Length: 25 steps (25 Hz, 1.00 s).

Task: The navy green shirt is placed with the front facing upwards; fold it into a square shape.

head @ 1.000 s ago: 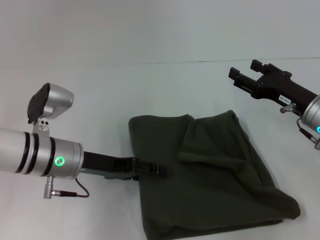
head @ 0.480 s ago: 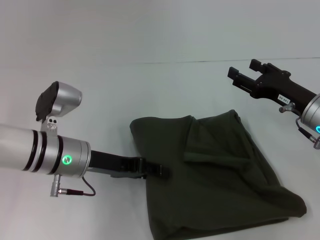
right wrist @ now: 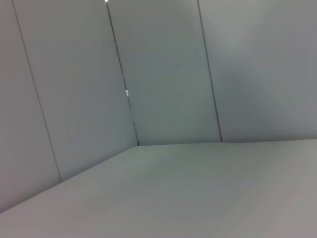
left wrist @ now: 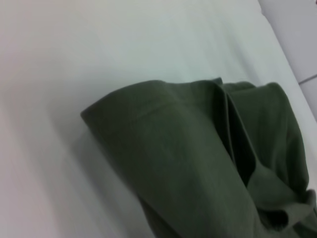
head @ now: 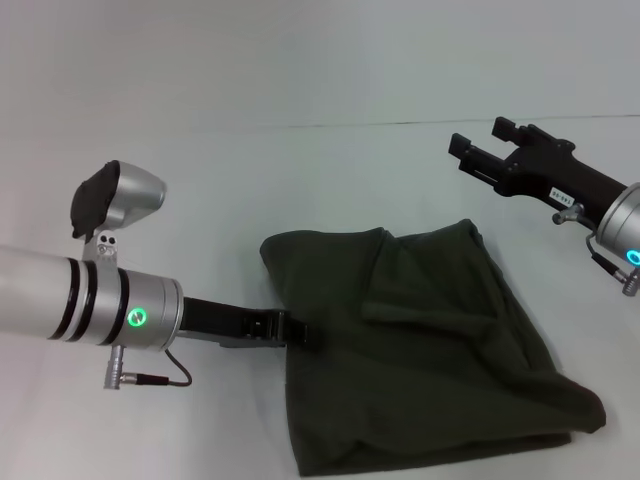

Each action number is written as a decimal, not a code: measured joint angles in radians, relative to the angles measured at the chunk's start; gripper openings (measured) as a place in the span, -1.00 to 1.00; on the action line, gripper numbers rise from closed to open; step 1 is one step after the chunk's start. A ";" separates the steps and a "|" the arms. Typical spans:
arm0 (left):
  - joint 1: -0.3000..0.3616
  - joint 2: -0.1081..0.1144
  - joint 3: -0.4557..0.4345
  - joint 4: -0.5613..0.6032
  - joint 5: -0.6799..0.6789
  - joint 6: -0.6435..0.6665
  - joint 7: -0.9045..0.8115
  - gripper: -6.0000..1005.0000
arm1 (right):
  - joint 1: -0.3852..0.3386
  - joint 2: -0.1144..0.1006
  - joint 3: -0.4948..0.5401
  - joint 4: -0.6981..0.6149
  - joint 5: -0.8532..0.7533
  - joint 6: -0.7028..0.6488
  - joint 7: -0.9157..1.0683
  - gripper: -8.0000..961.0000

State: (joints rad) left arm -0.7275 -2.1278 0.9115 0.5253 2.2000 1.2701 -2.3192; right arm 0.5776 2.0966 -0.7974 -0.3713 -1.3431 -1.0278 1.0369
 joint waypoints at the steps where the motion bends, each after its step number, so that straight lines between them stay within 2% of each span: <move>1: 0.001 0.000 -0.003 0.002 -0.001 0.000 0.001 -0.54 | 0.000 0.000 -0.001 0.000 0.000 0.000 0.000 0.66; 3: 0.003 0.005 -0.008 0.010 -0.004 0.000 0.005 -0.71 | 0.000 0.000 -0.002 0.000 0.000 0.000 0.000 0.66; 10: 0.003 0.015 -0.048 0.015 -0.003 -0.013 0.026 -0.76 | 0.003 0.000 -0.004 0.000 -0.001 0.000 0.000 0.66; 11: 0.003 0.027 -0.064 0.024 0.001 -0.024 0.030 -0.76 | 0.004 0.001 -0.007 0.000 -0.001 0.000 0.000 0.66; 19: -0.001 0.064 -0.071 0.036 0.014 -0.075 0.042 -0.79 | 0.014 0.002 -0.016 0.011 0.002 0.000 0.000 0.66; 25: 0.016 0.070 -0.148 0.055 0.090 -0.057 0.035 -0.80 | 0.017 0.002 -0.032 0.019 0.001 0.000 0.000 0.66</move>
State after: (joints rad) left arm -0.7119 -2.0573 0.7638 0.5800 2.2897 1.2132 -2.2843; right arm 0.5943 2.0981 -0.8290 -0.3522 -1.3425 -1.0276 1.0371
